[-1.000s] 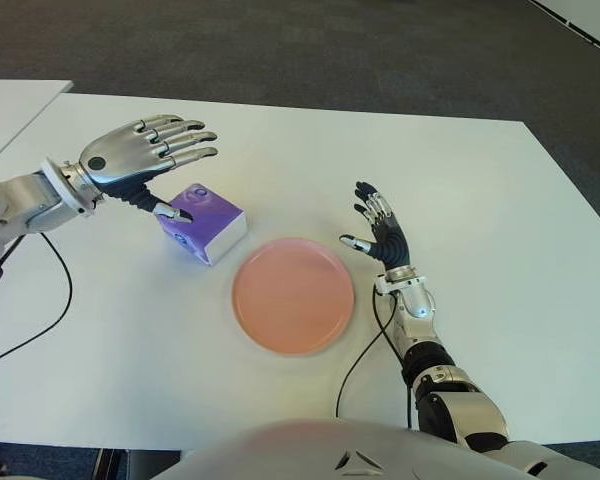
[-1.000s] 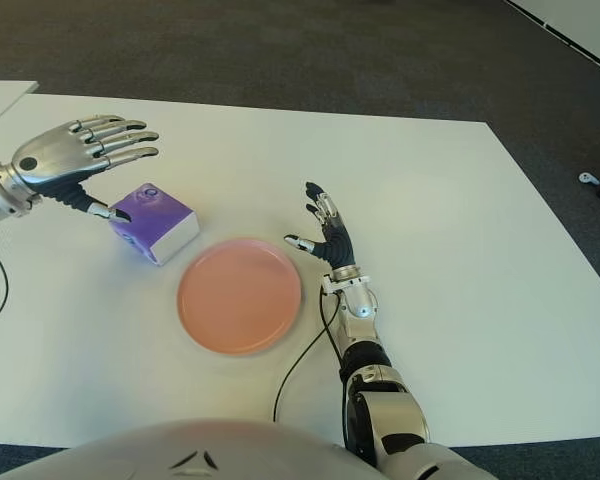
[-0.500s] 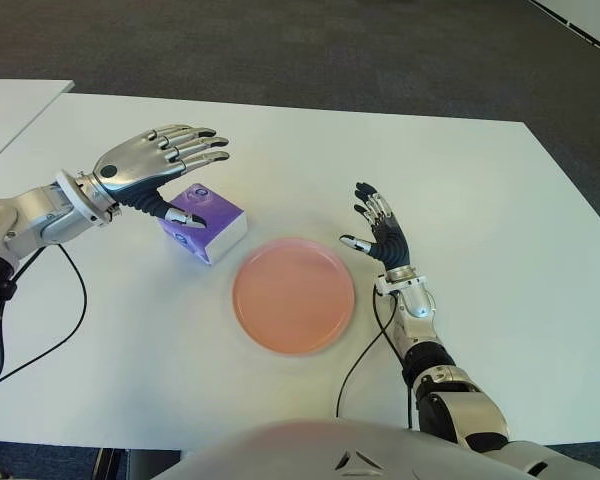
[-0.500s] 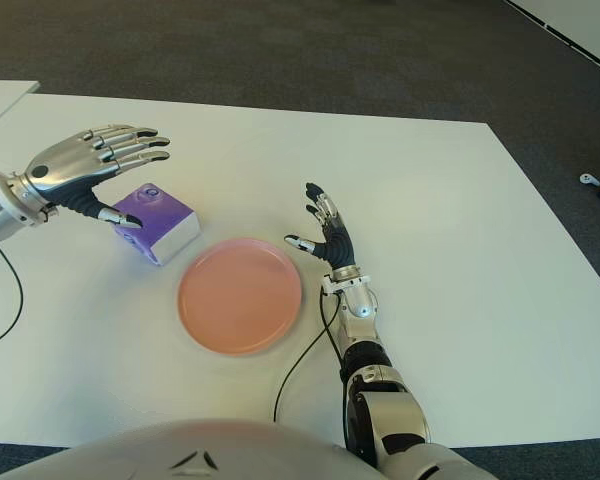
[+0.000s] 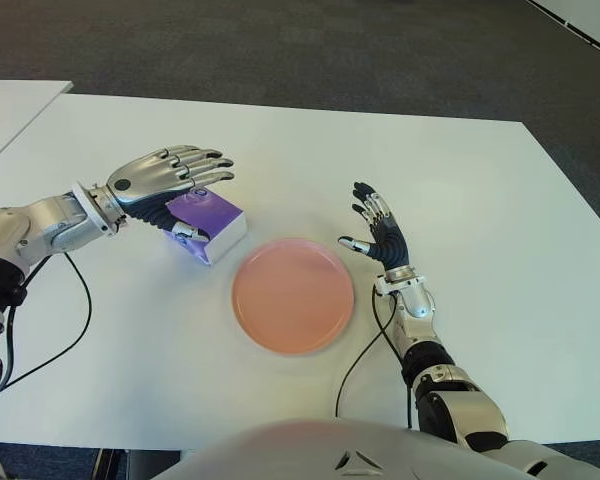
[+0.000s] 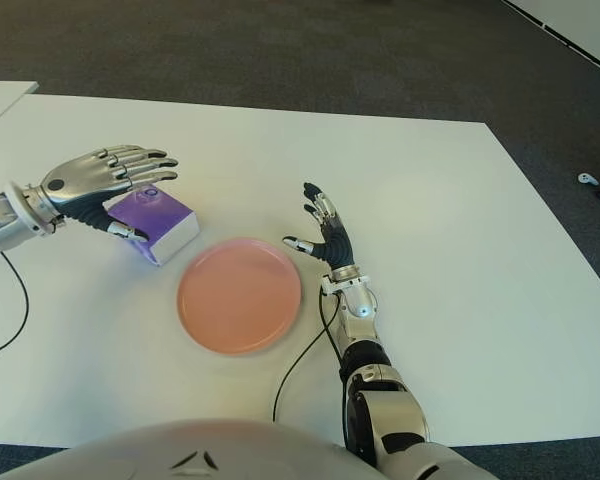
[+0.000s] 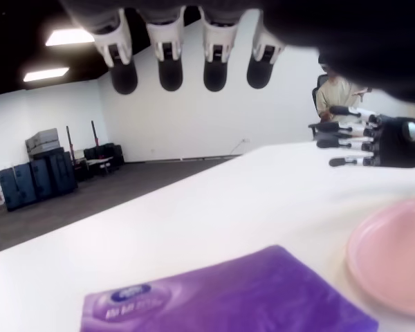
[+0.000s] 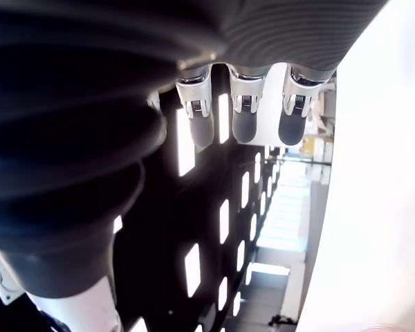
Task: Put the tissue paper into the plate.
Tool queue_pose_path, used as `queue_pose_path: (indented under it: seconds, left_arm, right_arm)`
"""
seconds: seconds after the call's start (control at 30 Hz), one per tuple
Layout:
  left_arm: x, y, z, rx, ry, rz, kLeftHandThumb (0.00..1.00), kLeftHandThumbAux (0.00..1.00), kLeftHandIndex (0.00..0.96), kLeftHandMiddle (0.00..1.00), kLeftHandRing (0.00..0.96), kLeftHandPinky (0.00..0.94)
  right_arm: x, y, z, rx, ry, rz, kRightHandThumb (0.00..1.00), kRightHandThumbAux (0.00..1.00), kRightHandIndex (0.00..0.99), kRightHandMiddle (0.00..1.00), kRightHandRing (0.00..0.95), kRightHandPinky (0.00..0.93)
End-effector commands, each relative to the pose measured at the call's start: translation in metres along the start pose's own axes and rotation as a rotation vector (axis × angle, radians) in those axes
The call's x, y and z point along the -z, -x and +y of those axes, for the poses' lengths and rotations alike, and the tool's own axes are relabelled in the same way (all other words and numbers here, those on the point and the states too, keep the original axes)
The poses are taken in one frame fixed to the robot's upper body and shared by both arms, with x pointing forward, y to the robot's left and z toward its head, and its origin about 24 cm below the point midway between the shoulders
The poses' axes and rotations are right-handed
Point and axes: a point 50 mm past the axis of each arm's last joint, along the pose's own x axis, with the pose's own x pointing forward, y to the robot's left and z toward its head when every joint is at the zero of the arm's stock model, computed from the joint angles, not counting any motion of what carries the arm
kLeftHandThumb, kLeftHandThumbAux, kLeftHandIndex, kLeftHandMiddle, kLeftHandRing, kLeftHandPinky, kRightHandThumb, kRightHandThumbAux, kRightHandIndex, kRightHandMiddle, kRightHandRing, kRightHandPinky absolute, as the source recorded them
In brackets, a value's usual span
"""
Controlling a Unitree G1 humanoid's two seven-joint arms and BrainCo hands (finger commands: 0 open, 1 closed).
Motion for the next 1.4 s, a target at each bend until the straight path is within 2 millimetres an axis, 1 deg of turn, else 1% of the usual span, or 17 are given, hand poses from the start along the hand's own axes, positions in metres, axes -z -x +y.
queue_pose_path:
  seconds: [0.03, 0.4, 0.63, 0.77, 0.97, 1.23, 1.4]
  left_arm:
    - [0.0, 0.002, -0.017, 0.153, -0.076, -0.041, 0.426, 0.108, 0.0, 0.0, 0.0, 0.0]
    - [0.008, 0.002, -0.026, 0.244, -0.245, -0.09, 0.4, 0.113, 0.0, 0.0, 0.0, 0.0]
    - [0.017, 0.001, -0.034, 0.292, -0.357, -0.092, 0.399, 0.11, 0.0, 0.0, 0.0, 0.0]
    - [0.021, 0.001, -0.034, 0.278, -0.406, -0.099, 0.401, 0.11, 0.0, 0.0, 0.0, 0.0]
    - [0.027, 0.001, -0.032, 0.272, -0.461, -0.114, 0.416, 0.11, 0.0, 0.0, 0.0, 0.0]
    - [0.031, 0.002, -0.03, 0.281, -0.502, -0.136, 0.44, 0.11, 0.0, 0.0, 0.0, 0.0]
    - [0.032, 0.002, -0.029, 0.27, -0.514, -0.145, 0.413, 0.108, 0.0, 0.0, 0.0, 0.0]
  right_arm:
    - [0.053, 0.091, 0.022, 0.092, -0.11, 0.377, 0.0, 0.841, 0.0, 0.0, 0.0, 0.0]
    - [0.056, 0.092, 0.021, 0.141, -0.164, 0.404, 0.0, 0.86, 0.0, 0.0, 0.0, 0.0]
    - [0.056, 0.092, 0.02, 0.152, -0.181, 0.401, 0.0, 0.865, 0.0, 0.0, 0.0, 0.0]
    - [0.057, 0.093, 0.02, 0.147, -0.182, 0.395, 0.0, 0.859, 0.0, 0.0, 0.0, 0.0]
    - [0.049, 0.091, 0.025, 0.099, -0.157, 0.316, 0.0, 0.855, 0.0, 0.0, 0.0, 0.0]
    - [0.051, 0.09, 0.025, 0.068, -0.121, 0.347, 0.0, 0.86, 0.0, 0.0, 0.0, 0.0]
    - [0.048, 0.088, 0.027, 0.04, -0.12, 0.323, 0.0, 0.847, 0.0, 0.0, 0.0, 0.0]
